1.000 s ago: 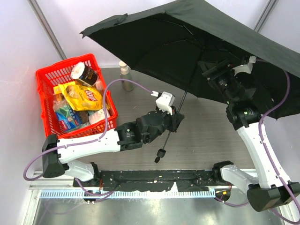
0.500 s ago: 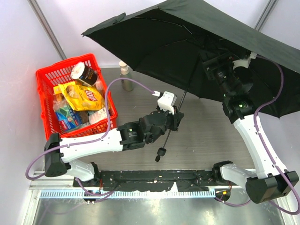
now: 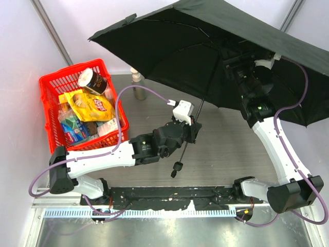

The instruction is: Put away the umbrella

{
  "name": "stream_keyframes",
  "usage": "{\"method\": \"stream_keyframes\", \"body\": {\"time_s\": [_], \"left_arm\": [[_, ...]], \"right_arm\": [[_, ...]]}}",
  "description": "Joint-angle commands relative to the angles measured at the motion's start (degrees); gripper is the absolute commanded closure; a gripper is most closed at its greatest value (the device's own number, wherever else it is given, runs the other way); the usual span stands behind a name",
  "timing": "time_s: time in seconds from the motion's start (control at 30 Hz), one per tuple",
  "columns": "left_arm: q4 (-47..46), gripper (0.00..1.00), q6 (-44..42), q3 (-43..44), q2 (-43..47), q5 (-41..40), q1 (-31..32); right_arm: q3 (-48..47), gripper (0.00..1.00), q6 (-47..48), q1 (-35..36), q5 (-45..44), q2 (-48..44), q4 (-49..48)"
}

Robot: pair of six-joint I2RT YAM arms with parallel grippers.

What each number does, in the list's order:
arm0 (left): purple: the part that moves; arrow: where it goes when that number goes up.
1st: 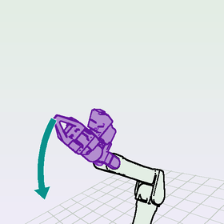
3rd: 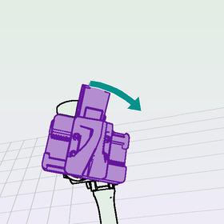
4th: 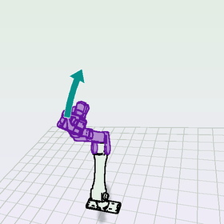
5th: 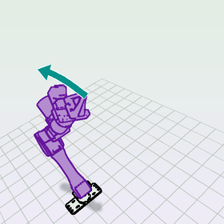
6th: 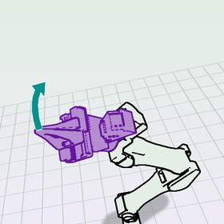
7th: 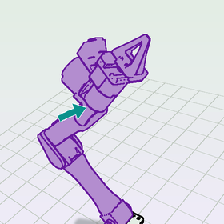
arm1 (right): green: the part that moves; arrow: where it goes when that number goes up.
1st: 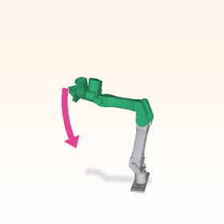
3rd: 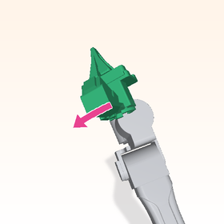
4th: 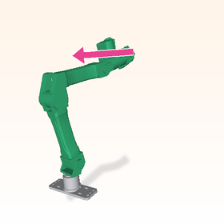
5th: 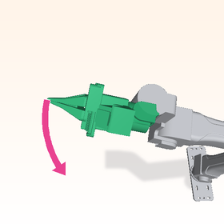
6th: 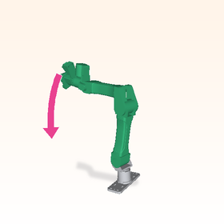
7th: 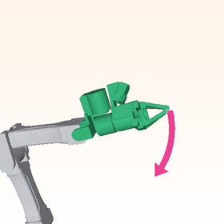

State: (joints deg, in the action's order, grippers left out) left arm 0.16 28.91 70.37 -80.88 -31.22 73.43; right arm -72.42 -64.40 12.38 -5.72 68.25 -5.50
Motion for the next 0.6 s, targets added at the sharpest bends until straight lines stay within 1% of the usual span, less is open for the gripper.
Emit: {"method": "stream_keyframes", "body": {"time_s": [0.0,0.27,0.3,0.33,0.4,0.43,0.5,0.53,0.57], "left_arm": [[-4.6,1.0,-2.0,2.8,0.8,-0.7,0.8],[-3.9,1.0,-2.1,3.9,1.0,1.4,0.8],[-3.8,1.0,-2.1,4.0,1.1,1.5,0.8],[-3.7,1.0,-2.1,4.1,1.2,1.5,0.8],[-3.4,1.0,-2.4,4.2,1.3,1.8,0.8],[-3.2,1.0,-2.4,4.3,1.6,2.0,0.8],[-3.2,1.0,-2.6,4.2,1.8,2.3,0.8],[-3.0,1.0,-2.6,4.2,1.8,2.2,0.8],[-2.6,1.0,-2.6,4.2,1.8,2.4,0.8]], "right_arm": [[-3.5,0.46,0.4,-0.1,-1.8,1.7,-1.9],[-3.6,0.47,0.7,-0.1,-2.5,3.8,-2.1],[-3.0,0.49,0.7,0.0,-2.8,3.8,-2.1],[-2.5,0.6,0.9,-0.2,-3.2,3.6,-2.8],[-1.2,0.69,1.0,-0.1,-3.3,3.6,-3.8],[-0.5,0.7,1.2,-0.1,-3.3,3.5,-4.2],[0.0,0.67,1.6,-0.1,-3.4,3.5,-4.7],[-0.2,0.62,1.6,-0.1,-3.7,3.6,-4.4],[-0.2,0.6,1.7,-0.1,-3.8,3.7,-4.5]]}}
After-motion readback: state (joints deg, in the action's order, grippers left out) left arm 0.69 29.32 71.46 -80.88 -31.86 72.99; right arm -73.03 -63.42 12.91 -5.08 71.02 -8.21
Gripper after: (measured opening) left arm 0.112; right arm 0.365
